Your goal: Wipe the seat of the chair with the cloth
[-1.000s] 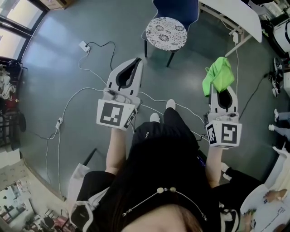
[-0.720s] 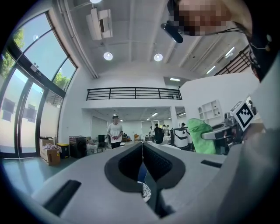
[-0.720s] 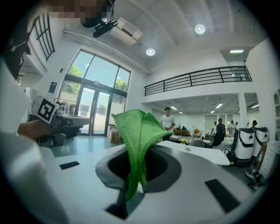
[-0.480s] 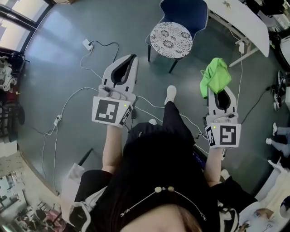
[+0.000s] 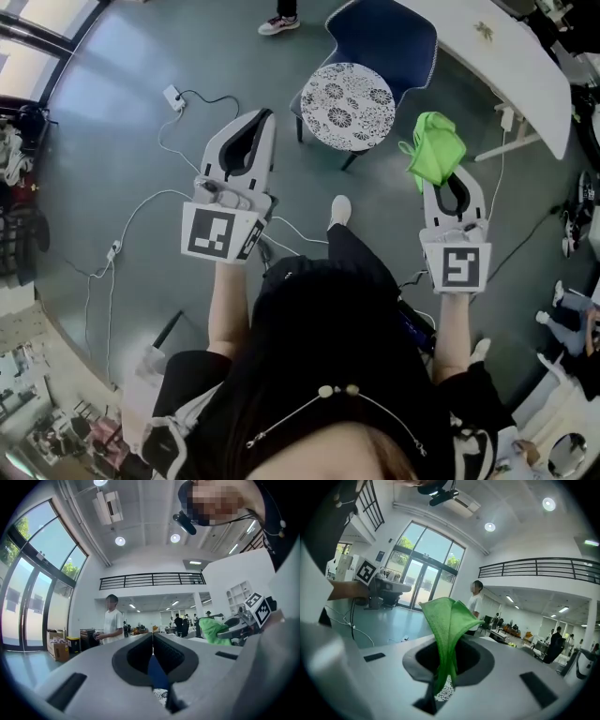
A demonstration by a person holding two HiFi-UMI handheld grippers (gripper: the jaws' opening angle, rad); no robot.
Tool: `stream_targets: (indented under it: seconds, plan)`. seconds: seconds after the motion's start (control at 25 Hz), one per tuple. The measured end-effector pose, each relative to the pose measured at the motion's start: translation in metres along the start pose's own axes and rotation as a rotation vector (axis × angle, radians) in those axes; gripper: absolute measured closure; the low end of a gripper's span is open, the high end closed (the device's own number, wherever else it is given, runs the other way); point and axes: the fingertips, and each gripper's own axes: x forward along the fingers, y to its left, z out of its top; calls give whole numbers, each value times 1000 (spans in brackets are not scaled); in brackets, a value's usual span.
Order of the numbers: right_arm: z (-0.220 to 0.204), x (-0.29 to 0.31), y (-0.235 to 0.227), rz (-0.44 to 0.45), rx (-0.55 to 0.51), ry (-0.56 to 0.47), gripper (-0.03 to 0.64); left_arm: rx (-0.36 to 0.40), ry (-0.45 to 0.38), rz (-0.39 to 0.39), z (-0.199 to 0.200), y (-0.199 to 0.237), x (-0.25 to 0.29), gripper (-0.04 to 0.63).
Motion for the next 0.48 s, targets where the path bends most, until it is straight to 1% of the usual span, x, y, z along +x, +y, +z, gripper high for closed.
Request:
stream_targets:
  seconds: [0.12,0.24,0.36,0.48]
  plan:
    - [-18,41,-32,39,3,33,565,-10,12,28,-10,8,37,588]
    - [-35,87,-54,81,-30,66,565,-5,32,38,-21,14,63,588]
    - [-50,131,-60,115,-22,70,565,-16,70,35,-37,21,77,588]
    - [-66,181,-60,141,-21,84,564,-40,93,43,-52,39,91,588]
